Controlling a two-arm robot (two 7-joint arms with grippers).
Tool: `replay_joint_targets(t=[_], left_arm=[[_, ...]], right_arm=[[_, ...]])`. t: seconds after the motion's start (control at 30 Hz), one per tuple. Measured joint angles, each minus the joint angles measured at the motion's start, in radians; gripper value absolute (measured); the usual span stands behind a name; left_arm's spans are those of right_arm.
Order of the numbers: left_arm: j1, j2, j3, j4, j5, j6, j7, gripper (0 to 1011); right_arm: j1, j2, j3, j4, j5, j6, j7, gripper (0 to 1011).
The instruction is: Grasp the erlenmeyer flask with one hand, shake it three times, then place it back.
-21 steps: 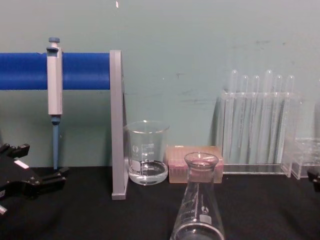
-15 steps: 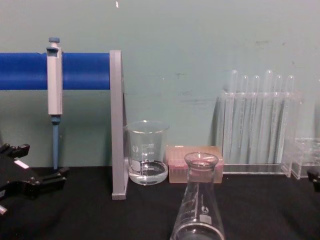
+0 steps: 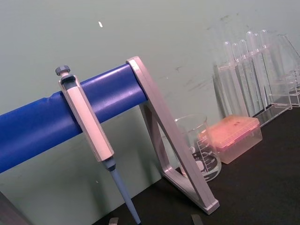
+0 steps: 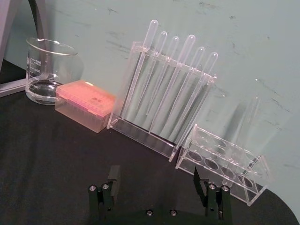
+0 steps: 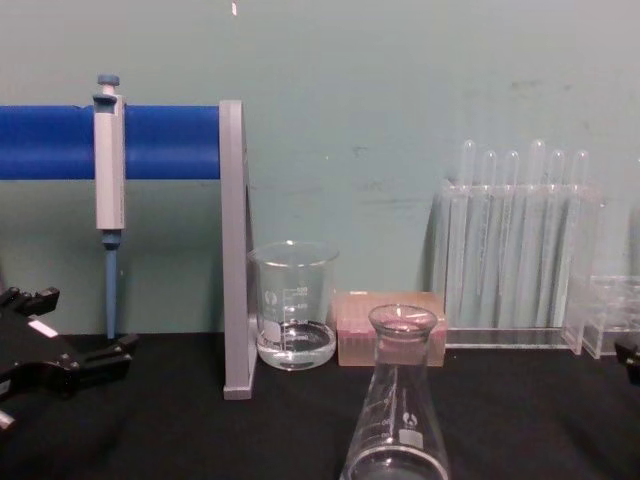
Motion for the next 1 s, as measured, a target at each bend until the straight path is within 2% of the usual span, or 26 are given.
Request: replay_joint_targets(t=[1.0], left_arm=[[0.0, 0.0, 0.0, 0.0, 0.0, 0.0, 0.0, 1001]], right_arm=[[0.0, 0.0, 0.0, 0.0, 0.0, 0.0, 0.0, 1004]])
